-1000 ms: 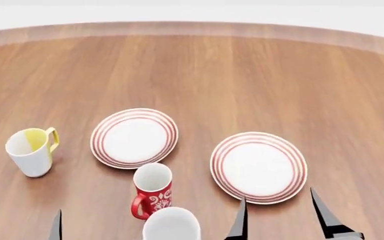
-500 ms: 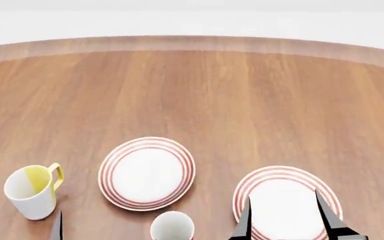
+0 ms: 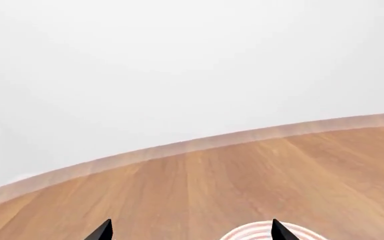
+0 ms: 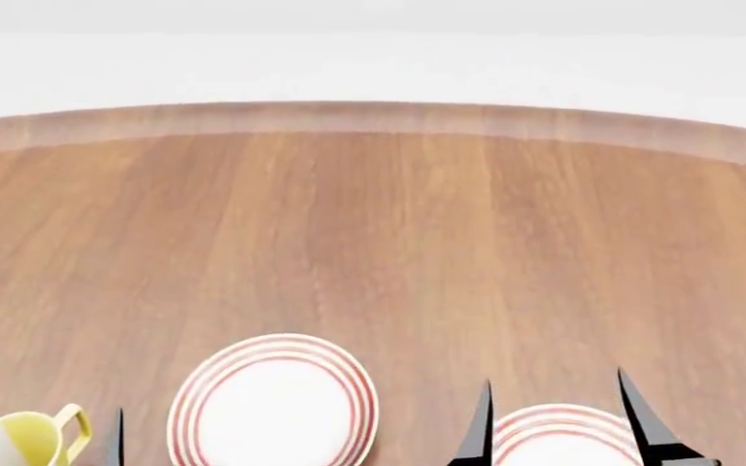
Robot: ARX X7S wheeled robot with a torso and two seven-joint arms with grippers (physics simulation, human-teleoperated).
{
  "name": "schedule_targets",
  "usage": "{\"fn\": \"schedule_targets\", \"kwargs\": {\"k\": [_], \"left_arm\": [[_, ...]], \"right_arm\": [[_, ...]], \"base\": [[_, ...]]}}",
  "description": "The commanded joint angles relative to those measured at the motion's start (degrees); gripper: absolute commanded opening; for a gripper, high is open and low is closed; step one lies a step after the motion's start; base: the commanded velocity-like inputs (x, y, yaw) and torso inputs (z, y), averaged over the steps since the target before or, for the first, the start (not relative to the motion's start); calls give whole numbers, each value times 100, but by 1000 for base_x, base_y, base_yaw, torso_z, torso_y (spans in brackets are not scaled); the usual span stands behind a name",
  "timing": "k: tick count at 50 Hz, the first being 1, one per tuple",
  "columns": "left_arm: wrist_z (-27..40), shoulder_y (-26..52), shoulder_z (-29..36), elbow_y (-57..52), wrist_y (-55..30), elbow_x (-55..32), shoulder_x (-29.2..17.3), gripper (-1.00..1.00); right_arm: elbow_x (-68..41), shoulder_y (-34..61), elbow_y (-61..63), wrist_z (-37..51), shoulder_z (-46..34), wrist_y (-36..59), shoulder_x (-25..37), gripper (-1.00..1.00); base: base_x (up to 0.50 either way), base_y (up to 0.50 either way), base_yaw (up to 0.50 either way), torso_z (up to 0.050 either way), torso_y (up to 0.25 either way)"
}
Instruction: Put the white mug on the left plate.
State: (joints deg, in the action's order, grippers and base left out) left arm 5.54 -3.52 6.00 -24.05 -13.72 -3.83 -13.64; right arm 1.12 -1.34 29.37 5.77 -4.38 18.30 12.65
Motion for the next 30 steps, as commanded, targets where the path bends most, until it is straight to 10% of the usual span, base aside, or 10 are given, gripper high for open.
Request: {"fn": "schedule_targets", "kwargs": {"k": [1, 30], "left_arm": [[37, -9, 21, 30, 44, -33, -30, 100], [-381, -1794, -249, -173, 2005, 122, -982, 100]], "right_arm": [[5, -4, -67, 117, -25, -102, 20, 100], [-83, -69, -347, 234, -79, -419, 94, 100]], "base": [[0, 0, 0, 0, 0], [0, 0, 0, 0, 0]]}}
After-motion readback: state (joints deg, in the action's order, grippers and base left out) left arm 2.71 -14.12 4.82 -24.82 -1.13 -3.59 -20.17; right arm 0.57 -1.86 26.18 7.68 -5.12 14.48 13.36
